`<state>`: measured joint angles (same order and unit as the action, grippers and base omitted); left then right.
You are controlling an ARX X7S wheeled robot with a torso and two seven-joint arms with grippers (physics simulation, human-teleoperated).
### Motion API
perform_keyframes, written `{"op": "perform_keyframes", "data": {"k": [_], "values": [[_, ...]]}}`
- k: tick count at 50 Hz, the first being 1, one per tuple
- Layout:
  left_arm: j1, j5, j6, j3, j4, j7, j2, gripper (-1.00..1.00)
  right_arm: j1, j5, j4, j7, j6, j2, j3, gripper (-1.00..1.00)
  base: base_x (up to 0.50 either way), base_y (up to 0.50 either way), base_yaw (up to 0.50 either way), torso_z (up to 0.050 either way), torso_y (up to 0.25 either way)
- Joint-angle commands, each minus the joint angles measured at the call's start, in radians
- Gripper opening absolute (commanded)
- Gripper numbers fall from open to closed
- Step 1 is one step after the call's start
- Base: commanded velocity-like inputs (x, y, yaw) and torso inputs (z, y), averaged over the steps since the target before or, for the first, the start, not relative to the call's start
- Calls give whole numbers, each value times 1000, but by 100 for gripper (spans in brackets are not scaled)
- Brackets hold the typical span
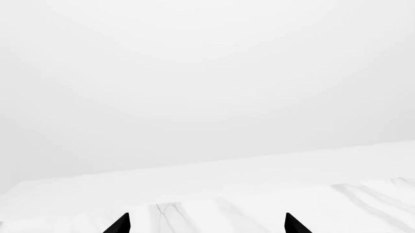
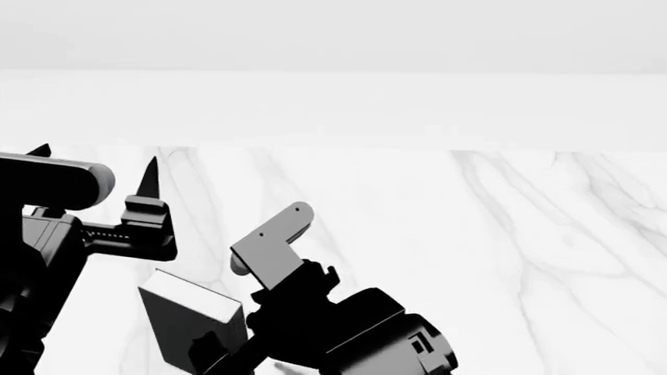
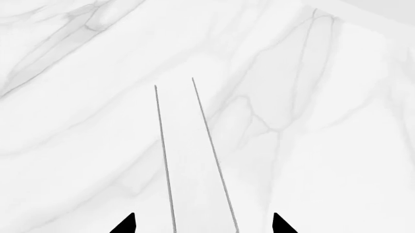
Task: Pick up the book on the left and place it on top of the shelf.
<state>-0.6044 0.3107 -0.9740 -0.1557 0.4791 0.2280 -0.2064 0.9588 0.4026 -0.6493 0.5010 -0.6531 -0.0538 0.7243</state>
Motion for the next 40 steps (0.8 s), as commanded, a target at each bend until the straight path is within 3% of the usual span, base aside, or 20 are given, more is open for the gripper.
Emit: {"op": "perform_keyframes", "data": {"k": [1, 12, 13, 30, 40], "values": [[0, 1, 18, 26, -6, -31, 14, 100, 3, 4, -31, 45, 11, 24, 13, 100, 0, 0, 0, 0, 0], [-1, 23, 22, 50, -10, -28, 22, 100, 3, 16, -39, 31, 26, 21, 28, 100, 0, 0, 0, -1, -154], [1, 23, 25, 50, -12, -28, 21, 100, 5, 10, -56, 15, 45, 25, 26, -100, 0, 0, 0, 0, 0], [8, 50, 28, 48, -17, -39, 12, 100, 7, 35, -52, 2, 54, 16, 47, -100, 0, 0, 0, 0, 0], [8, 69, 19, 61, -7, -37, 10, 100, 5, 56, 24, -22, 14, -6, 53, -100, 0, 0, 0, 0, 250]]}}
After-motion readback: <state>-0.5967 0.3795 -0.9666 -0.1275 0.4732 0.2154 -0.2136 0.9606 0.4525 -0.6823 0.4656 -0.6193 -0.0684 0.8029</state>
